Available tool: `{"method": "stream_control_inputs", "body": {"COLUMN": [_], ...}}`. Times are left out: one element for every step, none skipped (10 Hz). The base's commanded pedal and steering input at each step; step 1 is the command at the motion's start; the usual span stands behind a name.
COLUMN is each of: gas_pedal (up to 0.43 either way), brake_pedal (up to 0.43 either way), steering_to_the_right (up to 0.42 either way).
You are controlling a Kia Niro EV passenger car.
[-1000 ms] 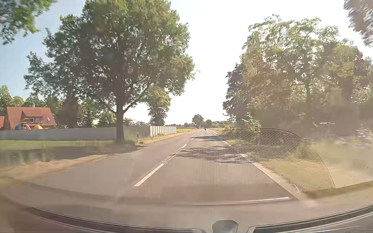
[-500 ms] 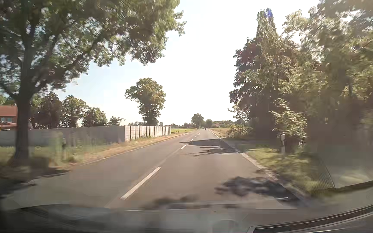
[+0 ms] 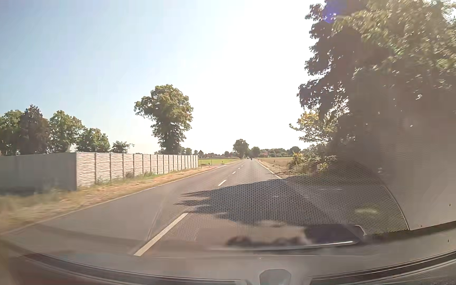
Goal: Follow the waypoints while adhering to traffic rules and regulations
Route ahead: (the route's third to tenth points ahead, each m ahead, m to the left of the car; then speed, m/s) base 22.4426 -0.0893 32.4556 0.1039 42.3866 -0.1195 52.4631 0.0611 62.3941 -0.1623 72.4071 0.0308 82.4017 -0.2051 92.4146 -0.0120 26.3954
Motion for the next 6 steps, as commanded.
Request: {"method": "stream_control_inputs", "body": {"gas_pedal": [0.358,0.358,0.358,0.358,0.358,0.358], "brake_pedal": [0.006,0.006,0.006,0.006,0.006,0.006], "steering_to_the_right": [0.004,0.004,0.004,0.004,0.004,0.004]}}
